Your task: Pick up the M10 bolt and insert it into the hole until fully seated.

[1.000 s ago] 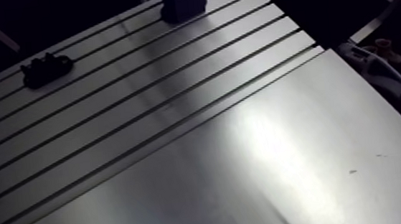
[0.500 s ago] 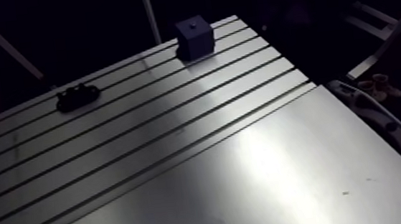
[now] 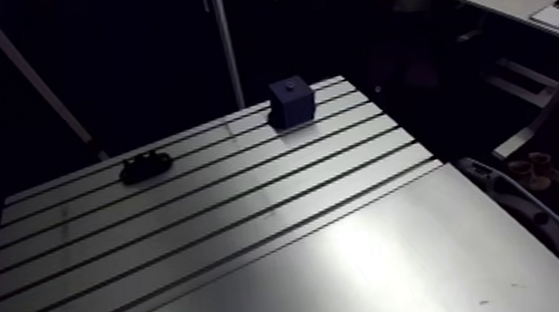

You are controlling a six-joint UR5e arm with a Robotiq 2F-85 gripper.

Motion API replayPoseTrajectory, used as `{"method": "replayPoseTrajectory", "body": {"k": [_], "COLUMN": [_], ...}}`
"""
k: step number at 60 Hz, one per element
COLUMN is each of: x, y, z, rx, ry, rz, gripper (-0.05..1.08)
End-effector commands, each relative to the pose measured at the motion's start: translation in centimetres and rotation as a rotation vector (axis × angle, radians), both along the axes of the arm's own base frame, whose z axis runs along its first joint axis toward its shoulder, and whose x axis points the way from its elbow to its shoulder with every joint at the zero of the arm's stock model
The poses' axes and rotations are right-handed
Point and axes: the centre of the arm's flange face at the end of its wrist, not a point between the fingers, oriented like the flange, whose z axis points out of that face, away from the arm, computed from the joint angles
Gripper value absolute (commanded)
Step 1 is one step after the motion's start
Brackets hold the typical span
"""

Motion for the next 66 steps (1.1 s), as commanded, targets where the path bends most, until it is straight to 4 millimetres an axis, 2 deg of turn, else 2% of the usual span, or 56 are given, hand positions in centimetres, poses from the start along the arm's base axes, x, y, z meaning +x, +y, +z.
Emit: {"method": "replayPoseTrajectory", "body": {"k": [1,4,6,8,15,19,33,41,48,66], "x": [6.0,6.1,6.2,6.3,6.5,6.1,6.2,6.9,7.2,7.1], "y": [-18.3,-19.2,-20.8,-21.6,-23.1,-24.2,-24.6,-25.5,-26.5,-26.5], "z": [8.5,8.5,8.3,8.3,8.3,7.6,7.6,7.8,7.2,8.8], "rx": [0.036,0.036,0.036,0.035,0.031,0.028,0.021,0.025,0.026,0.029], "ry": [0.105,0.104,0.1,0.096,0.081,0.065,0.066,0.074,0.07,0.111], "rz": [0.184,0.185,0.199,0.211,0.236,0.256,0.259,0.218,0.211,0.211], "gripper": [0.0,0.0,0.0,0.0,0.0,0.0,0.0,0.0,0.0,0.01]}}
